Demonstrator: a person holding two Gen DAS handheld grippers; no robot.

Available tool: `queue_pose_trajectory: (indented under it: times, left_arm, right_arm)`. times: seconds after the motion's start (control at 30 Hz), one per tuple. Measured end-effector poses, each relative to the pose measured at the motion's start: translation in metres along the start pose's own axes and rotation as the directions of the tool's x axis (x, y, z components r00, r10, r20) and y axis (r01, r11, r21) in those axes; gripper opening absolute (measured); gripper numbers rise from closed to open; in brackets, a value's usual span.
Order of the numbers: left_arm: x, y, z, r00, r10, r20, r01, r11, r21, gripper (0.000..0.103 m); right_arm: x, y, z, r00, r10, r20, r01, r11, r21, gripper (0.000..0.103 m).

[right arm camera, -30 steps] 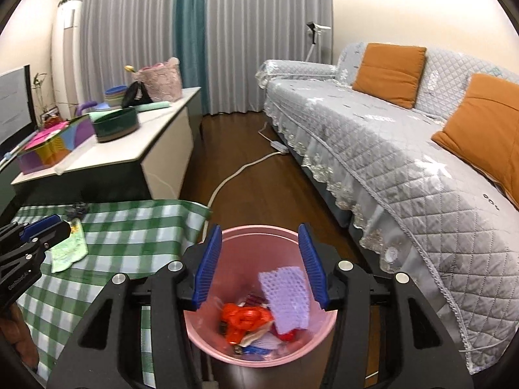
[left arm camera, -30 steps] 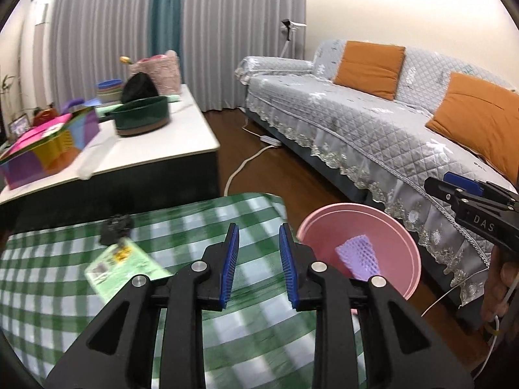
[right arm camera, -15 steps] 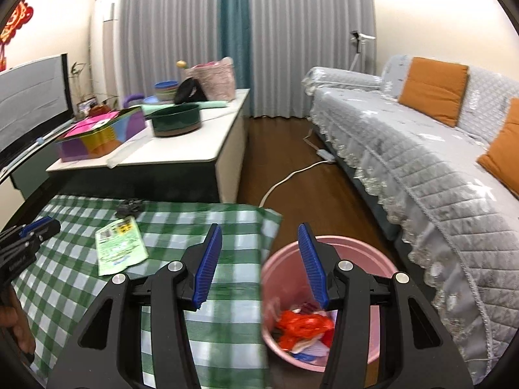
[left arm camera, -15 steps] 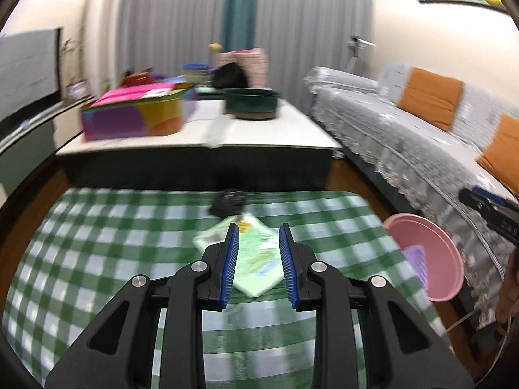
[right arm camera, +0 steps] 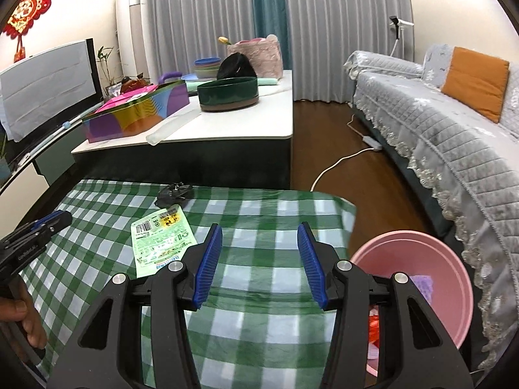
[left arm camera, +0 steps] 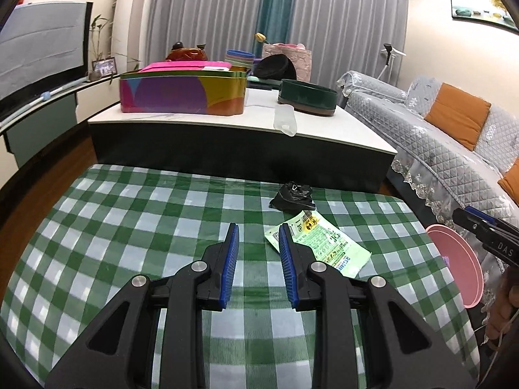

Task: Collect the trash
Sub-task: 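Move both open grippers back over the remaining trash on the table, then grasp the green printed packet with the left gripper while the right gripper grasps the black plastic bag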

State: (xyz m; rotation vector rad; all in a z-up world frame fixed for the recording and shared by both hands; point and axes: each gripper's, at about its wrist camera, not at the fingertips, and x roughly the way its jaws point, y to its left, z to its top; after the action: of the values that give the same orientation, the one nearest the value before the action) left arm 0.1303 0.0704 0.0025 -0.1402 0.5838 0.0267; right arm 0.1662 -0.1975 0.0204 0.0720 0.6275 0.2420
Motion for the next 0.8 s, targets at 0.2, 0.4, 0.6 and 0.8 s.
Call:
queue_pose_trajectory:
  times: [0.2,0.4,0.6,0.8]
  left_arm:
    - [0.029,-0.009,0.002,0.998,-0.052,-0.019,0.053,0.997,0.050,0.025]
    - [0.068,-0.019,0.007,0.994,-0.084,-0.065,0.088,0.994,0.068,0.026]
    - [0.107,-0.037,0.012,0.987,-0.098,-0.129,0.110,0.990,0.089,0.038]
    - [0.135,-0.049,0.013,0.969,-0.102,-0.224,0.130,0.985,0.116,0.038]
  right_arm:
    - [0.018,-0.001,0.000,0.999,0.030,-0.012,-0.030,0.999,0.030,0.043]
    - [0.033,-0.010,0.001,0.998,0.062,-0.030,-0.059,0.995,0.074,0.043]
    - [0.044,-0.016,0.004,0.996,0.078,-0.044,-0.072,0.990,0.122,0.043]
    - [0.058,-0.011,0.005,0.993,0.096,-0.067,-0.088,0.989,0.116,0.043]
